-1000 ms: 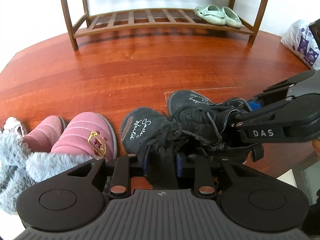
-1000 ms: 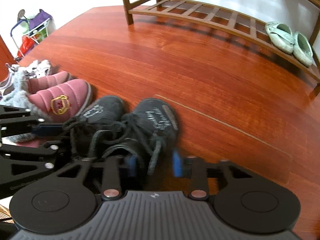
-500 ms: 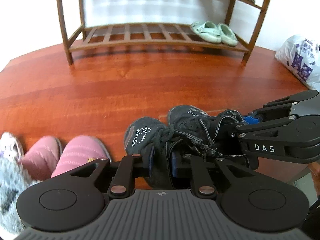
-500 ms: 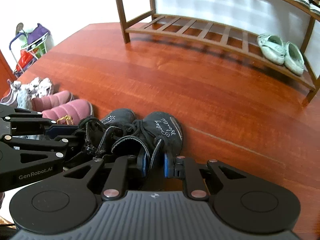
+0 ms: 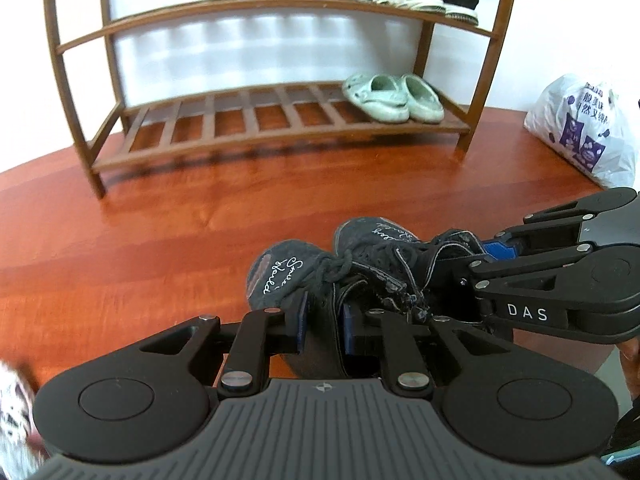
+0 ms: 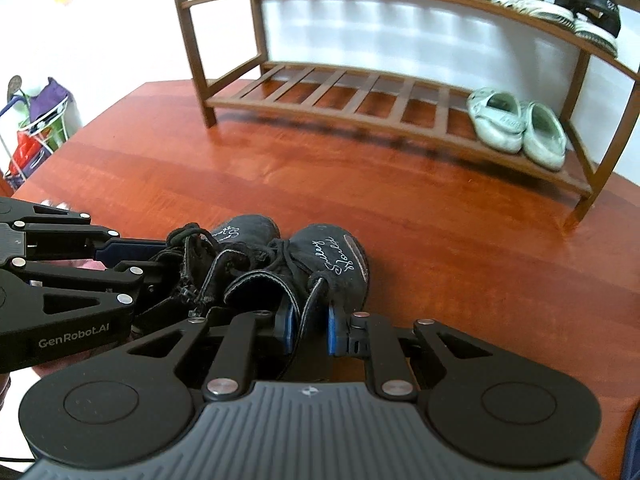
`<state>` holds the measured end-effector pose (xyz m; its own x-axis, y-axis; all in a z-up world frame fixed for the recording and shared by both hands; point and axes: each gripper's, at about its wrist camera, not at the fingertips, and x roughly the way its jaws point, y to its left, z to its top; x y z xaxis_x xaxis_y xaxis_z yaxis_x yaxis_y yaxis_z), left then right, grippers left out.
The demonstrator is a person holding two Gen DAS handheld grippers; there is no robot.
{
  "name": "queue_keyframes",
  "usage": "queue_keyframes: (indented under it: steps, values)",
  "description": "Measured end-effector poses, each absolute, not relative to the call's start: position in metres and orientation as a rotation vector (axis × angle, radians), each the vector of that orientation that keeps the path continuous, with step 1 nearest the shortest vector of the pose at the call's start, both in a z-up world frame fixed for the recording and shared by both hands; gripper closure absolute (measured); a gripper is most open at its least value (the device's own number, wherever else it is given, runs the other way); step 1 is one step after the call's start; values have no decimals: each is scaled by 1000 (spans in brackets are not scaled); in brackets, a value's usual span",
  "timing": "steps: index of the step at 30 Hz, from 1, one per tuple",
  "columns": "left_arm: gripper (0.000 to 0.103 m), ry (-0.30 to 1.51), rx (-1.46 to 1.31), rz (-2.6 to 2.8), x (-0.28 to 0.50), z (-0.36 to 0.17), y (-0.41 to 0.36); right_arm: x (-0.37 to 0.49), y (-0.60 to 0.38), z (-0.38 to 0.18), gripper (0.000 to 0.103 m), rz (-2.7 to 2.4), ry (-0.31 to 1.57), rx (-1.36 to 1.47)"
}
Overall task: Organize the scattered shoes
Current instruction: 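Lift both black sneakers with both tools and carry them to the rack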
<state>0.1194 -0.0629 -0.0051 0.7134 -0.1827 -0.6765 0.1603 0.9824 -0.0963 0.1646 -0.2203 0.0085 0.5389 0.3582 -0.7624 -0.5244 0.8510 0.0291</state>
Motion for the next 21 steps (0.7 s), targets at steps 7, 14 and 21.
queue_keyframes:
  steps: [7, 14, 21]
  values:
    - [84, 716, -17, -190, 160, 14, -78, 206, -236, 26, 85, 519, 811, -195]
    - [84, 695, -13, -177, 210, 30, -90, 256, -250, 40, 85, 534, 774, -184]
    - [84, 673, 11, -159, 251, 41, -99, 302, -256, 49, 85, 547, 747, -168]
